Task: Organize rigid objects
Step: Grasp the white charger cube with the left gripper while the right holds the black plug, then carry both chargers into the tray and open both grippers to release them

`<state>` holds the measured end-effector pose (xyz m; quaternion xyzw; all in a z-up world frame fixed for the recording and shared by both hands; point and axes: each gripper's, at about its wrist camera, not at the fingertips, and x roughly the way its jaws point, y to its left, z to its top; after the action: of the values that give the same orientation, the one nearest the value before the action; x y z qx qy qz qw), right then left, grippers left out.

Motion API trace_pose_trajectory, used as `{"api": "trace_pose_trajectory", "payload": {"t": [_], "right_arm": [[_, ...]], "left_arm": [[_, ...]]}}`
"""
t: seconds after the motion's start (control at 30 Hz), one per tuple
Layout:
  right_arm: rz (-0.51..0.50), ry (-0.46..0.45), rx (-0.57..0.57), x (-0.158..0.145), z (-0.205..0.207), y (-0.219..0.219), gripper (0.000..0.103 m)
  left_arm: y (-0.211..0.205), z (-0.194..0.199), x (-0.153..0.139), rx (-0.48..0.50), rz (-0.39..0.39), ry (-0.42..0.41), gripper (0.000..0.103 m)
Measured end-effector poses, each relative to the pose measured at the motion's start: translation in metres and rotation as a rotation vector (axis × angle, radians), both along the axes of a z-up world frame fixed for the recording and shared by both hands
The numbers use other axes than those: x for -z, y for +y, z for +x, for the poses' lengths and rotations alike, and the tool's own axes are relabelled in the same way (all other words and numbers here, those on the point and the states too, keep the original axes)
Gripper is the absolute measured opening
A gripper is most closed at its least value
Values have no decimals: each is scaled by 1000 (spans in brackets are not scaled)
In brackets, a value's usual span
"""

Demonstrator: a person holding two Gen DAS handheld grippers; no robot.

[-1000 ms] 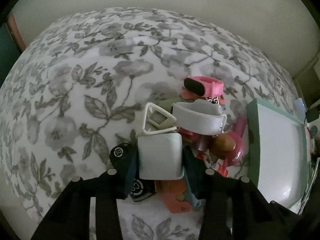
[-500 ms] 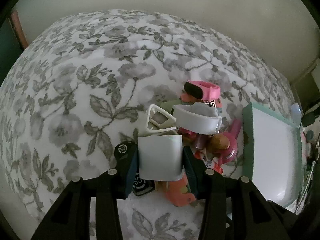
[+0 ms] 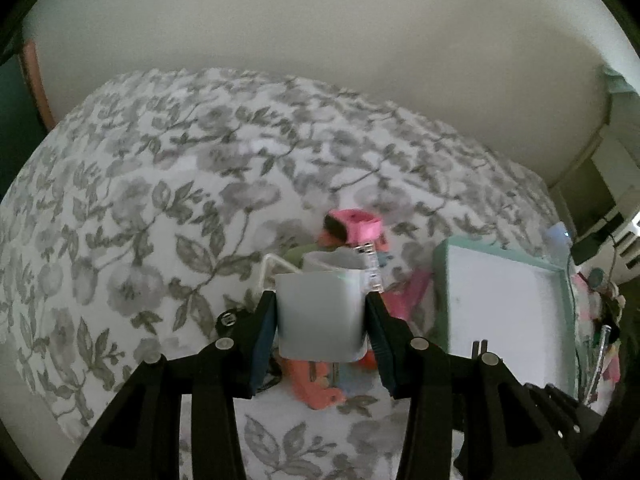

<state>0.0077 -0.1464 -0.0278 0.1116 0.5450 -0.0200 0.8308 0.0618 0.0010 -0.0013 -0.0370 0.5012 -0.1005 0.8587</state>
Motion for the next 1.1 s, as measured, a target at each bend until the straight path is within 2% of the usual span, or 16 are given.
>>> {"api": "trace_pose_trajectory", "payload": {"t": [0.2,0.43,0.63,0.9,1.1], "right_arm": [[-83,-16,100,-5,-6,-36,42],[-99,52,333,9,-16,-104,42],[-104,77,466,17,-30,-147,42],[-126,64,573,15,-48,-187,42],[-111,107,607,27,-56,-201,42]], "left_arm": [[-29,-11,-4,54,-16,-4,46],[-85,-31,-1,187,17,-2,46],[-133,-47,10,290,56,3,46],[-174,-63,29,392,106,11,46],[-186,-69,46,430,139,34,46]]}}
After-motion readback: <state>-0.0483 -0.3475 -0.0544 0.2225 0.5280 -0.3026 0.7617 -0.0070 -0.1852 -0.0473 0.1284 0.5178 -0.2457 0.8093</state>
